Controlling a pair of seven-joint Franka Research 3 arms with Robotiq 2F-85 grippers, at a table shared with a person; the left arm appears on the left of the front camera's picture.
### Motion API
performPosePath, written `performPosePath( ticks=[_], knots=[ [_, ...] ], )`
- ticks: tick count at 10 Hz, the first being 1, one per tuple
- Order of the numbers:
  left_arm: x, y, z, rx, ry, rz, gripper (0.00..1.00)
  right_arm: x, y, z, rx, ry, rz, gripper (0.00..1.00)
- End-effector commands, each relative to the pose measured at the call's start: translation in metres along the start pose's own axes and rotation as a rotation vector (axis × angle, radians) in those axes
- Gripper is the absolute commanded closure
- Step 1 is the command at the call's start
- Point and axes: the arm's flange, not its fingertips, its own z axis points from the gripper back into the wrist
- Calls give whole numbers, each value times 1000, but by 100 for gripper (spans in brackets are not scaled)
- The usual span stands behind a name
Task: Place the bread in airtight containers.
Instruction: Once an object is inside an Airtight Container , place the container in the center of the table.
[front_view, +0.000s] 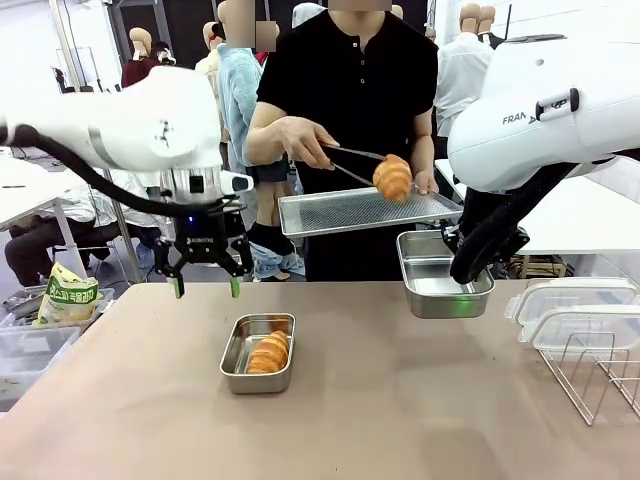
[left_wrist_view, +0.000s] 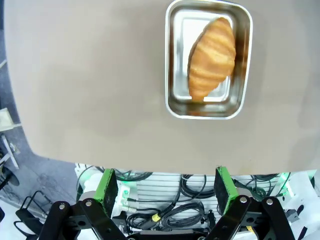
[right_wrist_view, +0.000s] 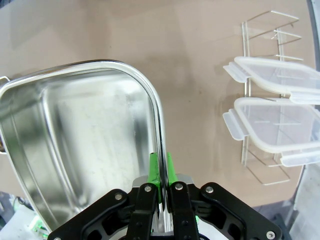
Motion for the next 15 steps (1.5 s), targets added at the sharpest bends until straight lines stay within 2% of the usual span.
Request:
performPosePath(
  ticks=[1, 3, 4, 15],
  knots=[
    [2, -4, 5, 23, -20, 13, 0, -3, -1, 1, 7, 0, -12, 100],
    [3, 1, 1, -5, -31, 29, 0, -3, -1, 1, 7, 0, -12, 100],
    [-5, -3, 10, 5, -4, -2, 0, -3, -1, 1, 7, 0, -12, 100],
    [-5, -3, 10, 5, -4, -2, 0, -3, -1, 1, 7, 0, -12, 100]
  ],
)
